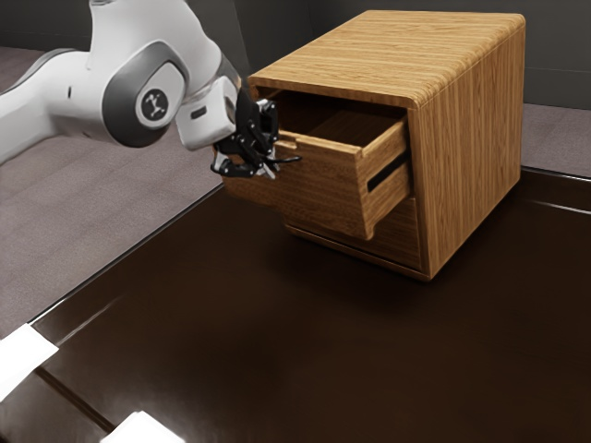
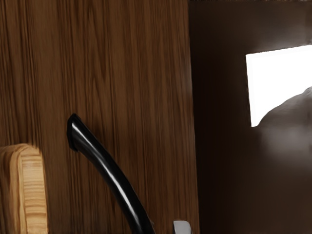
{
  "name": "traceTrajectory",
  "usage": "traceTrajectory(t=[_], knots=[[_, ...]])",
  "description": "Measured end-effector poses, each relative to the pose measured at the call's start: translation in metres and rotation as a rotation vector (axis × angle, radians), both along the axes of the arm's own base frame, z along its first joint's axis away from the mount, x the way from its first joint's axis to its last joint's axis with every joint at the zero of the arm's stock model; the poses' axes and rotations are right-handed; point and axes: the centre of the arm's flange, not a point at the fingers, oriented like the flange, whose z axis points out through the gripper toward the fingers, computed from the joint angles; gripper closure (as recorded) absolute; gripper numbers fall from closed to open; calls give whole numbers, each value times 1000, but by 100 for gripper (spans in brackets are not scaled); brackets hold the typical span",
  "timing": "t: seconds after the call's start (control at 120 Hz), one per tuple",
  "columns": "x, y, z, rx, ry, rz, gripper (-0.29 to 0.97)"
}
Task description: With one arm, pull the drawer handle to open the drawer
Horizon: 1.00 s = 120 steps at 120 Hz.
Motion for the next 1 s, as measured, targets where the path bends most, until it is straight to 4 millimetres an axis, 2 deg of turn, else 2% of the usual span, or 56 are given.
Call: traceTrajectory(t=[0.117,0.25,0.45,0.65,0.8,0.867,1.0], knots=[[-17,1,9,2,-7,6,78],[-25,1,5,0,1,12,67],[-47,-2,4,0,15,15,61],[-72,-4,14,2,7,20,68],[-79,-4,7,0,28,23,68],[-86,7,8,-5,31,43,69],[-97,9,5,-8,40,49,69]])
